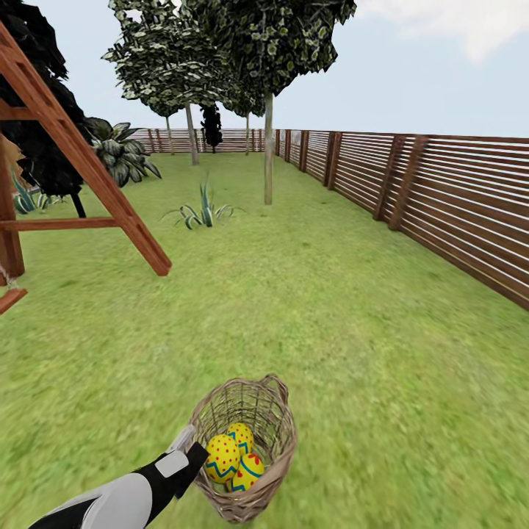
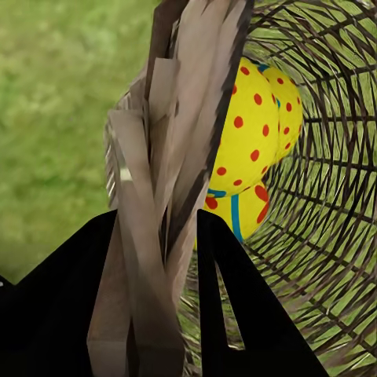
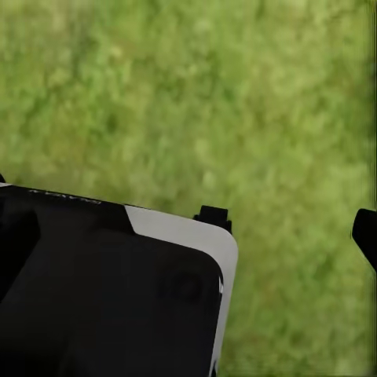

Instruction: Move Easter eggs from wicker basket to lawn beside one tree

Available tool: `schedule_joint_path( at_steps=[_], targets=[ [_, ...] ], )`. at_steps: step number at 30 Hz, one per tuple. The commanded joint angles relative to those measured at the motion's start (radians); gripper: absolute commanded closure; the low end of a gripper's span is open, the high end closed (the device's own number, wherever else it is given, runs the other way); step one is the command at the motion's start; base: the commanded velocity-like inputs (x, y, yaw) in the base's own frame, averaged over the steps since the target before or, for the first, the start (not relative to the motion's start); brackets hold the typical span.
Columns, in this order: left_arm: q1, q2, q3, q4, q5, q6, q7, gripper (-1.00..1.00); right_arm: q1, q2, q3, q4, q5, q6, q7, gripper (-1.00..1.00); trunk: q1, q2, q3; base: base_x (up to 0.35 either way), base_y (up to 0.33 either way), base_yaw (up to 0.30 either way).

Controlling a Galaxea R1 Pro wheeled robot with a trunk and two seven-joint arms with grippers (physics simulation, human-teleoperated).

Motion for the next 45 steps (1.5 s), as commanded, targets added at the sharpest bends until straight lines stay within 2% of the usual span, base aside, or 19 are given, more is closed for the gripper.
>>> schedule_joint_path(
  at_steps=[1, 45],
  targets=[
    [-0.001, 0.000, 0.013, 0.000, -0.006, 0.002, 0.003, 1.00, -0.002, 0.000, -0.009, 0.004, 0.009, -0.007, 0.001, -1.00, 0.001, -0.002, -0.002, 0.310, -0.128, 0.000],
    [-0.001, 0.001, 0.013, 0.000, -0.006, 0.000, 0.003, 1.00, -0.002, -0.001, -0.009, 0.004, 0.009, -0.007, 0.001, -1.00, 0.001, -0.002, -0.002, 0.310, -0.128, 0.000]
  ],
)
